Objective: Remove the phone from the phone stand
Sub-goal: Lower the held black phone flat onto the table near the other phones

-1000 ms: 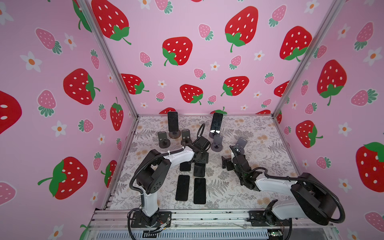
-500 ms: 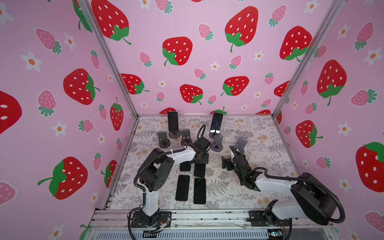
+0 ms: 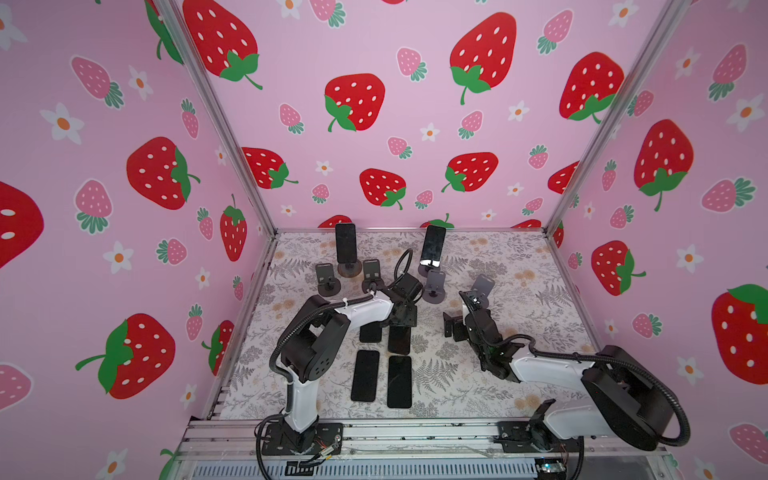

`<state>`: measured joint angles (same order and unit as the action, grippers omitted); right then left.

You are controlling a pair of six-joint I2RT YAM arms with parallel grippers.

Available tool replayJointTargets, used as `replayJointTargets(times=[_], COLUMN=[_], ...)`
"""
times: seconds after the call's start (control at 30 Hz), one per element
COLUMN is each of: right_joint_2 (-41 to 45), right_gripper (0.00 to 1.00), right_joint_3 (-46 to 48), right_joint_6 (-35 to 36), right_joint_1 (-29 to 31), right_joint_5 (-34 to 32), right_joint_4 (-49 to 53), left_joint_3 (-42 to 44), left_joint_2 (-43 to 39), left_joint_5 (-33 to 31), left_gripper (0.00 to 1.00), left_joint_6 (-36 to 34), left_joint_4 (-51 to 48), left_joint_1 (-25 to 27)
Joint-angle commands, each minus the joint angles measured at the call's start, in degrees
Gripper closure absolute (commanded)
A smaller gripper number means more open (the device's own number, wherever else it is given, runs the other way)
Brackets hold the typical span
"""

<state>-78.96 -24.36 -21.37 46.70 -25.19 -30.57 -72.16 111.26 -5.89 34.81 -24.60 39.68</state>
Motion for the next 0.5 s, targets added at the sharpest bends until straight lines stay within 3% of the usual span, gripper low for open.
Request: replayJointTargets(times=[0.0,0.47], right_joint_2=[0.4,0.9], right_gripper=[0.0,0.0], right_joint_3=[0.0,0.1], right_joint_6=[-0.9,-0.9], right_joint_1=[-0.1,-0.2], right_joint_5=[0.1,-0.4], right_joint_4=[0.1,0.3], left_joint_3=[-0.6,-0.8], left_joint_2=[2.3,2.7], left_joint_5=[-1.5,-1.3], left_gripper=[0.29,0.24], left_joint_6=[1.1,0.4], left_joint_4=[-4.5,-5.3], left_joint_1=[0.2,0.4])
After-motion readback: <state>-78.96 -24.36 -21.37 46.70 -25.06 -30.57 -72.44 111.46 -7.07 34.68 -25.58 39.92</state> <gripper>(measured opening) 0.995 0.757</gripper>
